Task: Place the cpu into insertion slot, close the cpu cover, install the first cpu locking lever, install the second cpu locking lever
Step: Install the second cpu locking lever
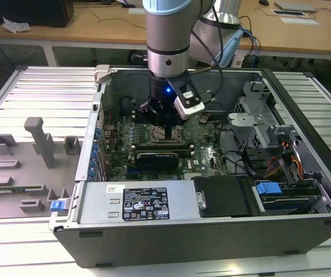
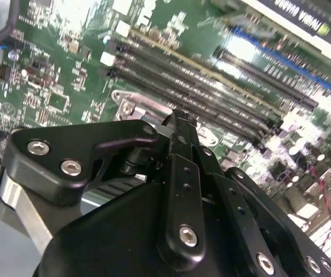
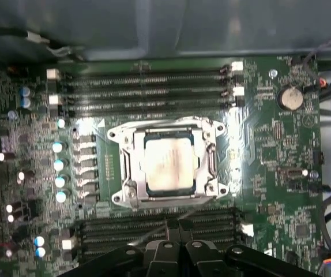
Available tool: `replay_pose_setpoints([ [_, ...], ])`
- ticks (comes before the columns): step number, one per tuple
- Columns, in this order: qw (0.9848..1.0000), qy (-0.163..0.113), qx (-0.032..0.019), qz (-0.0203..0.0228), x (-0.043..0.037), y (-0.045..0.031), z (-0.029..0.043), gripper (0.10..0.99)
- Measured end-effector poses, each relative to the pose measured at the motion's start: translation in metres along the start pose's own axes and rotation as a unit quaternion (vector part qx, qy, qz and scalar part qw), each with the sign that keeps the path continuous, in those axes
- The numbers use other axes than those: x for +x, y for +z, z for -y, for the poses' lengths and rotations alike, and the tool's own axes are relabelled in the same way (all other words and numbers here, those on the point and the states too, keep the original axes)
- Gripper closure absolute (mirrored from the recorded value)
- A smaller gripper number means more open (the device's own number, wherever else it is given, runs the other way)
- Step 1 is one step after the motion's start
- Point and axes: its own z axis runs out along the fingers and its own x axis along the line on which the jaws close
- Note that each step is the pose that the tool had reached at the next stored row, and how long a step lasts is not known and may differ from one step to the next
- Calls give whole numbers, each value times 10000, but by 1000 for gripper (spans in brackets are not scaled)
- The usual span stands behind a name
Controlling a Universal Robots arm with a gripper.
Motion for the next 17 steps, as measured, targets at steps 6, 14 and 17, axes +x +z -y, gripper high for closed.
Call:
replay_pose_setpoints([
  [6, 10000, 5, -69, -3, 53, 58, 41, 980],
  [14, 9999, 13, -172, -10, 148, 155, 91, 980],
  [17, 9998, 13, -187, -10, 148, 160, 92, 980],
])
